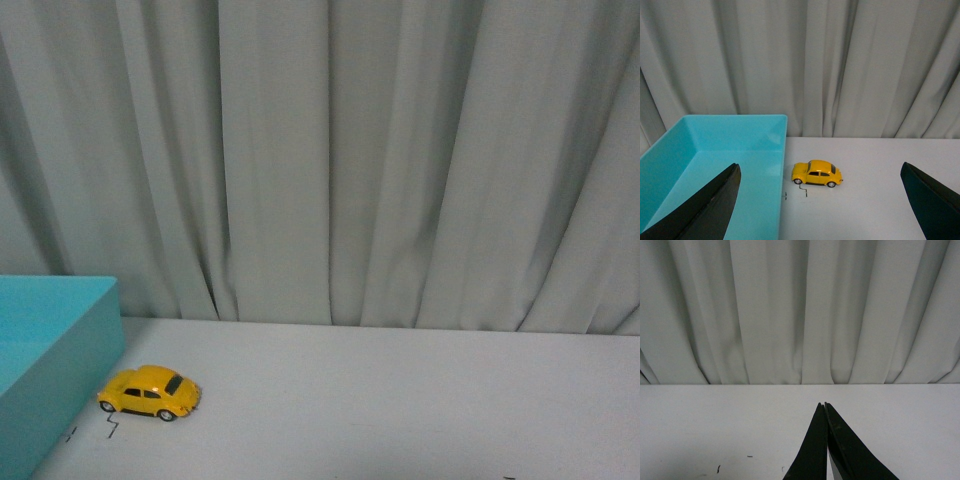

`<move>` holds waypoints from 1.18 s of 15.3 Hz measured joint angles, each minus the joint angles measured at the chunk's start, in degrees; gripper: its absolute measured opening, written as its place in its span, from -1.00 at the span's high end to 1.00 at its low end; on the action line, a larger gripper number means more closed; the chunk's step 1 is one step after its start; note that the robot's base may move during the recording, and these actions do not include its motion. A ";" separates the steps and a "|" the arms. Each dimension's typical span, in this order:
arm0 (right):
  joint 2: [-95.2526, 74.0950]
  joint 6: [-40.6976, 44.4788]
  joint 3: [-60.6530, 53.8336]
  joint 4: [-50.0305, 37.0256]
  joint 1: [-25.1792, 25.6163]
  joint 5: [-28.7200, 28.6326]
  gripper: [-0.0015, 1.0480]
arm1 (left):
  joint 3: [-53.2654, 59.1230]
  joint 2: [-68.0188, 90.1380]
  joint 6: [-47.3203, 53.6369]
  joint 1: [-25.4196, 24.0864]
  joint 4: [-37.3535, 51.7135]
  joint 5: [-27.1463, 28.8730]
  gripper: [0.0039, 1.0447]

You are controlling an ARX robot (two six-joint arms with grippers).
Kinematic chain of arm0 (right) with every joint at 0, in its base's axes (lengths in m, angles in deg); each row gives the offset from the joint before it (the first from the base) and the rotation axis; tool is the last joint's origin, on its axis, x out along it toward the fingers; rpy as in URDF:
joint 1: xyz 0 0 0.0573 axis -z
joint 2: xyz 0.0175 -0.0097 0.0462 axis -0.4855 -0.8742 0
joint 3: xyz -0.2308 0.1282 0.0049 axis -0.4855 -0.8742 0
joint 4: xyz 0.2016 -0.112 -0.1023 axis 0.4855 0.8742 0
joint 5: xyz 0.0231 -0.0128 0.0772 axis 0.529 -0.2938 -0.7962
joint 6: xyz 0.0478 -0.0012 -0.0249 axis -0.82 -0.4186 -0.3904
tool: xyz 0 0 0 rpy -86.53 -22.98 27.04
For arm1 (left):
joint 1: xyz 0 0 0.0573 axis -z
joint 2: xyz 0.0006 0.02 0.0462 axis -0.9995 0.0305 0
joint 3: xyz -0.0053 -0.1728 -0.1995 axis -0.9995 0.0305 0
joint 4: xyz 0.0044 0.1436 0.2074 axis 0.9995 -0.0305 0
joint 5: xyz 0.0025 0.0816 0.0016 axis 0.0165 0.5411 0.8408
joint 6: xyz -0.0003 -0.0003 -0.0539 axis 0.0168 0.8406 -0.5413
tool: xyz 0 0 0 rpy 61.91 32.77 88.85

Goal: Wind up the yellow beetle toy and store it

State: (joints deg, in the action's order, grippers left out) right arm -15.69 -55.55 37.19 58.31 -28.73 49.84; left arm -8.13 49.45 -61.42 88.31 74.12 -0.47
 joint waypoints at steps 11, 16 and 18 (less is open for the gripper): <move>16.61 0.00 0.04 16.79 0.00 0.02 0.97 | 0.00 0.00 -0.02 0.00 -0.02 0.02 -0.88; 16.61 0.00 0.04 16.81 0.00 0.02 -0.13 | 0.00 0.00 -0.02 0.00 0.00 0.00 -0.88; 16.61 0.00 0.04 16.81 0.00 0.02 -0.58 | 0.00 0.00 -0.02 0.00 0.00 0.00 -0.88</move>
State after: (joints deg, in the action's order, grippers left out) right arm 0.92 -55.55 37.24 75.12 -28.73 49.86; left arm -8.13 49.45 -61.44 88.31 74.12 -0.47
